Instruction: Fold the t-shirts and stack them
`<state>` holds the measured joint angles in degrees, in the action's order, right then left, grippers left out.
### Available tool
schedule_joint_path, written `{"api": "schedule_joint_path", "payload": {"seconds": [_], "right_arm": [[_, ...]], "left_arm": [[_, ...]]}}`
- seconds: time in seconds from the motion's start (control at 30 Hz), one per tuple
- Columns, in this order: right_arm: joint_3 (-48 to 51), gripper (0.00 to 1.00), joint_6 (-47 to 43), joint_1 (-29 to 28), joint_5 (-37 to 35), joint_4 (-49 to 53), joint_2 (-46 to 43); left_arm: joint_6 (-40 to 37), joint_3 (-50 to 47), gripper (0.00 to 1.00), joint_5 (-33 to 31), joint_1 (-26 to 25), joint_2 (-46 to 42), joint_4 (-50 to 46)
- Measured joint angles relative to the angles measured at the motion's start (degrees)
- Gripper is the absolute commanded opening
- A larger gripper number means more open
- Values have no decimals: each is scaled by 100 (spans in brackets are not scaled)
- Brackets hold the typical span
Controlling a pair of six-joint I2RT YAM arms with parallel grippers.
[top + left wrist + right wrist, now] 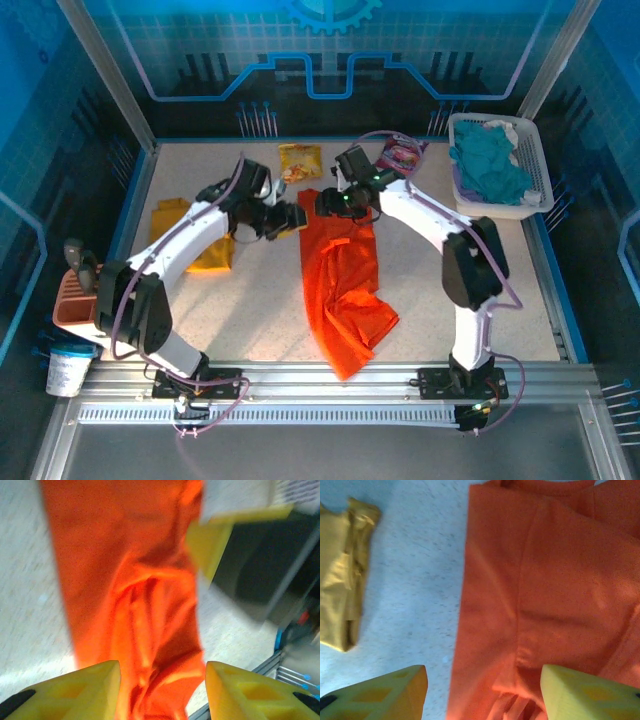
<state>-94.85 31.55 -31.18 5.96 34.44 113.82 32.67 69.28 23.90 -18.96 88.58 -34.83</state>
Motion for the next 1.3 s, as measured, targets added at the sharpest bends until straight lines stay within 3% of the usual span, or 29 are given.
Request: {"api": "schedule_joint_path", "payload": {"seconds": [0.17, 0.37, 0.67, 0.93, 1.13, 1.23, 1.3], "right_arm": [[-533, 61, -210, 20, -205, 490, 918], [-1054, 60, -225, 173, -546, 1029, 1668], [-2229, 62, -160, 660, -970, 1690, 2343], [-3394, 66, 127, 1051, -839, 1912, 3001], [-3464, 76, 286, 1110, -544, 1631, 3008], [-2813, 88, 223, 1110, -461, 1276, 2621], [-2072, 89, 175, 1115, -365, 1012, 2076]], "left_arm": [[205, -1287, 50, -138, -2, -811, 33], [400, -1954, 49, -181, -39, -1635, 129], [695, -2422, 49, -225, -350, -1661, 400], [800, -2413, 49, -221, -774, -1137, 708], [903, -2411, 51, -199, -1123, -824, 793], [970, -2424, 54, -177, -1340, -817, 866], [1078, -2509, 55, -144, -1449, -820, 1003]]}}
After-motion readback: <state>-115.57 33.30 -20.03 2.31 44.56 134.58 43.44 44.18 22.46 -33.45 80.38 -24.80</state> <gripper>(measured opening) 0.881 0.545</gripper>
